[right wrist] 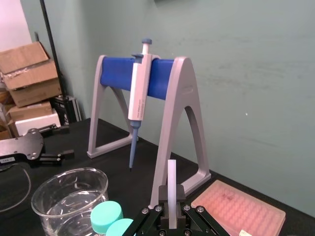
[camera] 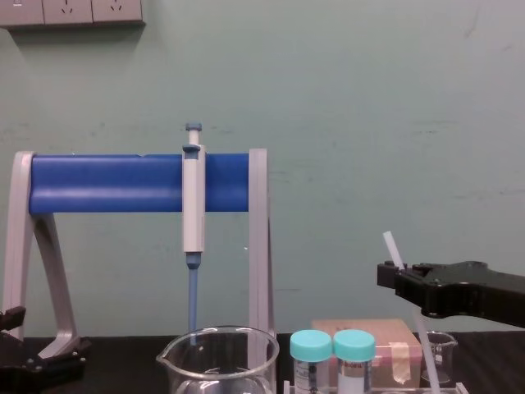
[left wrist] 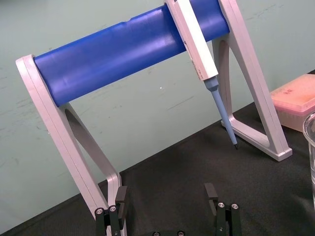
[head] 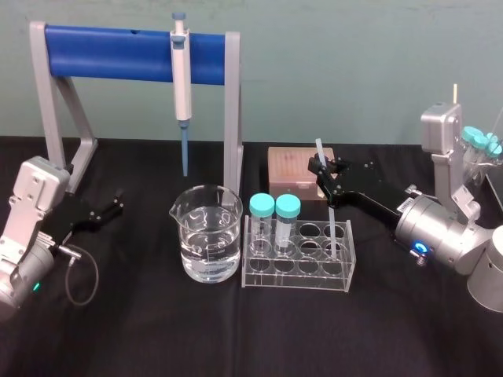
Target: Pick up the stirring rod with one hand, then place it down.
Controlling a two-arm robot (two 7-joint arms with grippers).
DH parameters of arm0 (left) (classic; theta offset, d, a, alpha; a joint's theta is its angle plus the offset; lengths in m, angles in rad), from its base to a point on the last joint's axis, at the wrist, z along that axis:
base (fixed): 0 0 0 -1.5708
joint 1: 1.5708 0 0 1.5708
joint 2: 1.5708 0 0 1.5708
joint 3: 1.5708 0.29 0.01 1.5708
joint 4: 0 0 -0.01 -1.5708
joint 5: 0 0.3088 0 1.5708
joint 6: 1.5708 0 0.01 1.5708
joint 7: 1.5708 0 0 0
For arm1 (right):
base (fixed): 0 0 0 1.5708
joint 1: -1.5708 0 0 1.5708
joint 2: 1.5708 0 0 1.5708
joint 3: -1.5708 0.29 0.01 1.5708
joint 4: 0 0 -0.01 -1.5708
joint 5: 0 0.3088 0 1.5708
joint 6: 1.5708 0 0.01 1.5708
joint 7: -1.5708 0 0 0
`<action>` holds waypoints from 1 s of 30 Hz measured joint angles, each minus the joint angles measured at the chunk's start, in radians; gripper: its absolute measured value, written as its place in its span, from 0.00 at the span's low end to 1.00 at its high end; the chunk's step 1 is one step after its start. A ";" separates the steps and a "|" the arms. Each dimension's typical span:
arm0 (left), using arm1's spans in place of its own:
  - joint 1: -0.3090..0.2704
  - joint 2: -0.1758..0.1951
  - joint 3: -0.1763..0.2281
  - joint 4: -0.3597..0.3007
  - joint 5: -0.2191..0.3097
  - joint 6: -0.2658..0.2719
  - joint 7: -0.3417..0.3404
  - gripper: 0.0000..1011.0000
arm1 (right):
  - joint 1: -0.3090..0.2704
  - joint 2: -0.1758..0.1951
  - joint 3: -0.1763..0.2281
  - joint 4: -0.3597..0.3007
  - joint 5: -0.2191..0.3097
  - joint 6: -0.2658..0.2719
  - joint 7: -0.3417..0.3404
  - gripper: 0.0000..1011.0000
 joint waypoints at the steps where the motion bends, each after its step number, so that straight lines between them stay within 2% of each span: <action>1: 0.000 0.000 0.000 0.000 0.000 0.000 0.000 0.99 | -0.005 0.003 0.001 -0.002 0.002 -0.013 0.004 0.08; 9: 0.000 0.000 0.000 0.000 0.000 0.000 0.000 0.99 | -0.027 0.010 0.008 -0.011 0.002 -0.100 0.021 0.08; 30: 0.000 0.000 0.000 0.000 0.000 0.000 0.000 0.99 | -0.047 -0.005 0.049 -0.039 0.022 -0.205 0.035 0.08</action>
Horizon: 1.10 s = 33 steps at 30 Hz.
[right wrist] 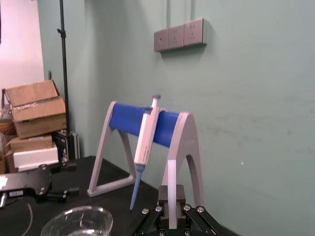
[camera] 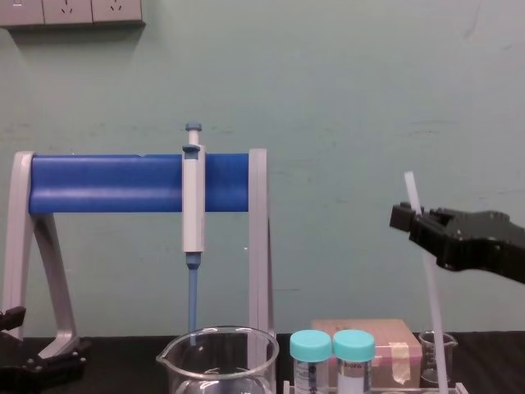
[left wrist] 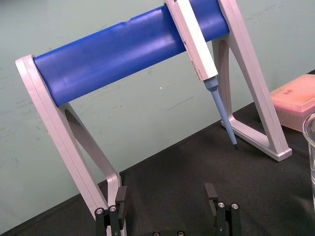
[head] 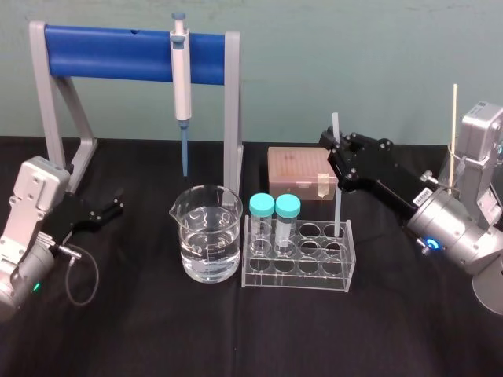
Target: Pick up the stirring rod with one hand, then place it down.
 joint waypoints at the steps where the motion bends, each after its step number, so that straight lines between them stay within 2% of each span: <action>1: 0.000 0.000 0.000 0.000 0.000 0.000 0.000 0.99 | 0.002 -0.001 0.001 -0.001 0.000 -0.002 0.000 0.08; 9: 0.000 0.000 0.000 0.000 0.000 0.000 0.000 0.99 | 0.022 -0.003 0.016 -0.031 0.002 -0.009 0.001 0.08; 16: 0.000 0.000 0.000 0.000 0.000 0.000 0.000 0.99 | 0.030 0.002 0.039 -0.064 0.010 0.018 -0.029 0.08; 33: 0.000 0.000 0.000 0.000 0.000 0.000 0.000 0.99 | 0.027 -0.002 0.057 -0.084 0.014 0.025 -0.050 0.08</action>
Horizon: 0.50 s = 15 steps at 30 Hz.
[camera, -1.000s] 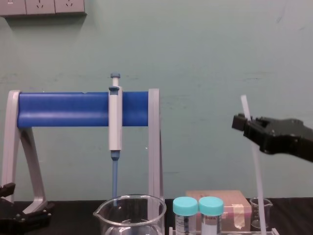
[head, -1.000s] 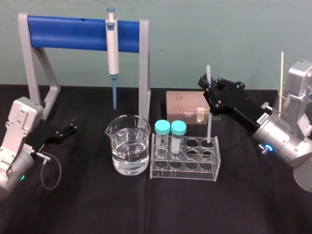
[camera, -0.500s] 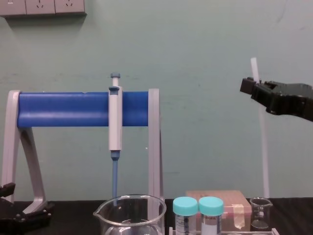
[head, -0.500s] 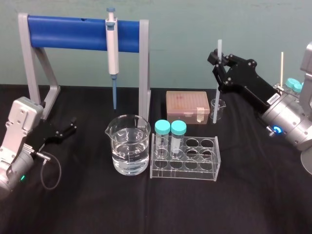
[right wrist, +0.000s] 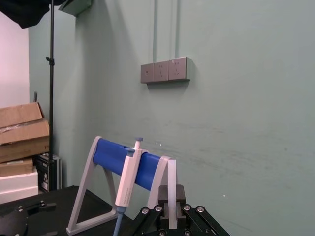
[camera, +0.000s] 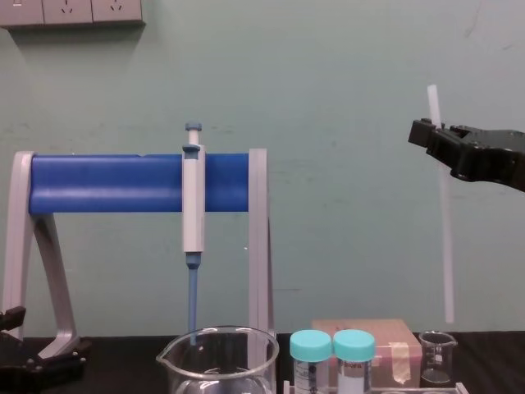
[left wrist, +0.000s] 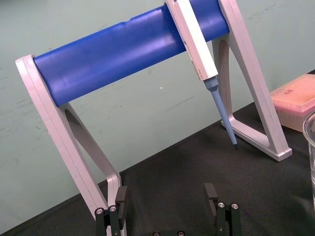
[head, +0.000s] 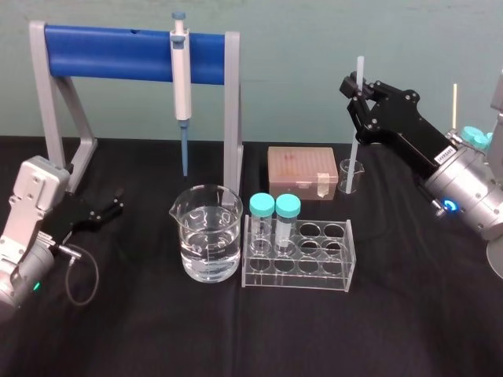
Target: Pick up the stirring rod with one hand, then place it down.
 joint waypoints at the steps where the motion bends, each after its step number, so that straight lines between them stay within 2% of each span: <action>1: 0.000 0.000 0.000 0.000 0.000 0.000 0.000 0.99 | -0.001 0.000 0.001 0.000 0.000 0.001 -0.001 0.08; 15: 0.000 0.000 0.000 0.000 0.000 0.000 0.000 0.99 | -0.007 0.001 0.001 0.002 0.000 0.007 -0.003 0.08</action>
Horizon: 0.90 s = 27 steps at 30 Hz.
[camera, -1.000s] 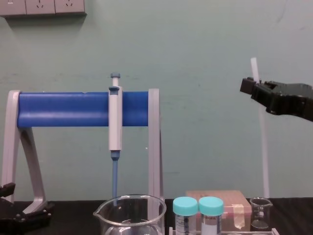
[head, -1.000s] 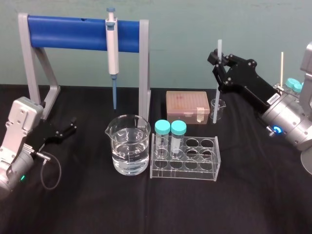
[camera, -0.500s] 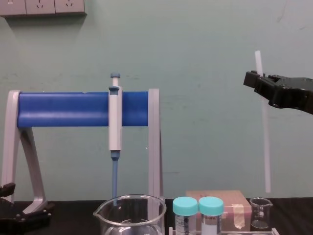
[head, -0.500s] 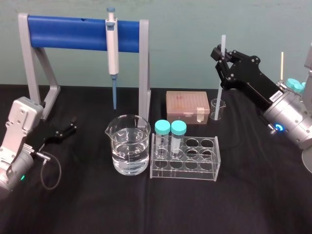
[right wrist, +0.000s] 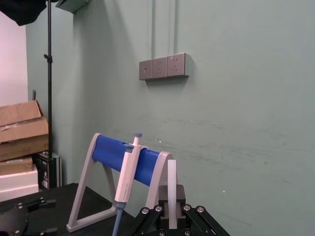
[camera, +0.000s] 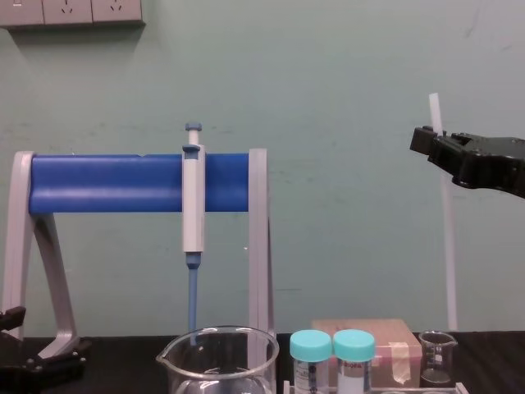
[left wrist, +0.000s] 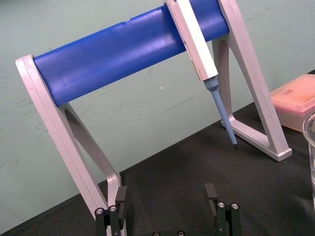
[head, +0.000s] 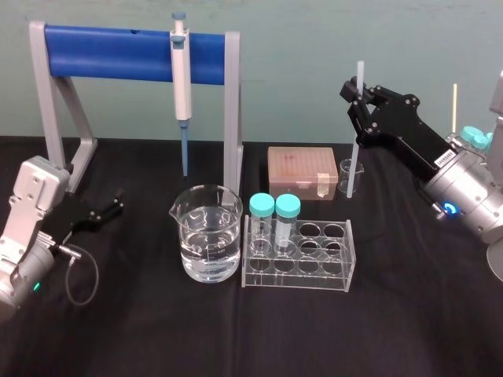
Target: Pick up the stirring rod with one hand, then place it down.
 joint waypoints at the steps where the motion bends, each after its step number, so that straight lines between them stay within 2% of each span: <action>1: 0.000 0.000 0.000 0.000 0.000 0.000 0.000 0.99 | 0.000 0.000 0.000 0.000 0.000 0.000 0.000 0.08; 27: 0.000 0.000 0.000 0.000 0.000 0.000 0.000 0.99 | 0.001 -0.005 -0.004 -0.008 -0.002 -0.003 0.000 0.08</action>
